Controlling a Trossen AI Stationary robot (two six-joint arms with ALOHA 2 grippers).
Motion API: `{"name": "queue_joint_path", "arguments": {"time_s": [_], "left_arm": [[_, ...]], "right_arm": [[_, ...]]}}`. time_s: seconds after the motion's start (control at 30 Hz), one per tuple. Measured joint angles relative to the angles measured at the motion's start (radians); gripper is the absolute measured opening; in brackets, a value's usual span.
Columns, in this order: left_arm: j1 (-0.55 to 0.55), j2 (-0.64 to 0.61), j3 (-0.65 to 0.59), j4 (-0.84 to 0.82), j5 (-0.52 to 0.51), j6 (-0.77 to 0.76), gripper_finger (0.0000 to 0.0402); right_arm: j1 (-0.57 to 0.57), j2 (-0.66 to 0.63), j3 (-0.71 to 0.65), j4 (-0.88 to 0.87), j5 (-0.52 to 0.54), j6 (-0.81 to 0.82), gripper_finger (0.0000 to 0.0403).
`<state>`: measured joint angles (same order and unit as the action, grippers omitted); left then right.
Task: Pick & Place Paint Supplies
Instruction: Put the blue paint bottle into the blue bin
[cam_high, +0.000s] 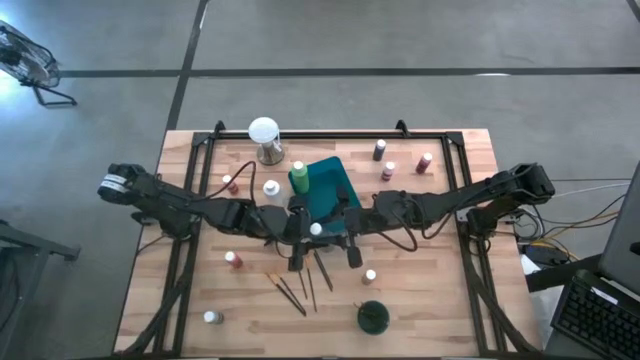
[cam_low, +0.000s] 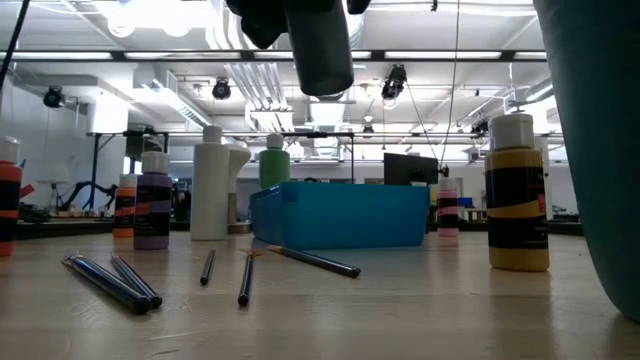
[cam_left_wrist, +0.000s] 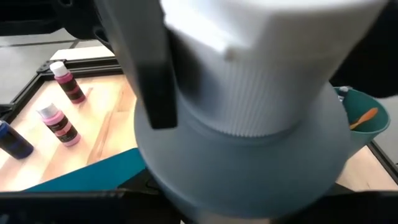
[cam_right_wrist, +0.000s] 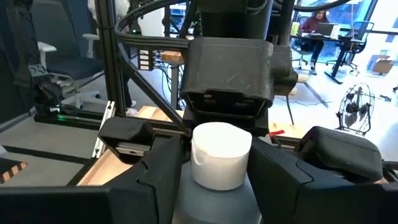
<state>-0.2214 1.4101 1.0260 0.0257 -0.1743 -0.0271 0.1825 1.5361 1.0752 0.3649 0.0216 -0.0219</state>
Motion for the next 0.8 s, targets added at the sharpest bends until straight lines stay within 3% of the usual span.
{"name": "queue_joint_path", "arguments": {"time_s": [0.5, 0.8], "left_arm": [[0.006, 0.026, 0.031, -0.045, 0.015, 0.034, 0.0160], [0.000, 0.026, 0.034, -0.045, -0.011, 0.036, 0.0160]], "right_arm": [[0.000, 0.047, 0.135, -0.217, 0.003, -0.013, 0.0117], [0.001, 0.022, 0.116, -0.236, 0.007, -0.004, 0.0152]]}}
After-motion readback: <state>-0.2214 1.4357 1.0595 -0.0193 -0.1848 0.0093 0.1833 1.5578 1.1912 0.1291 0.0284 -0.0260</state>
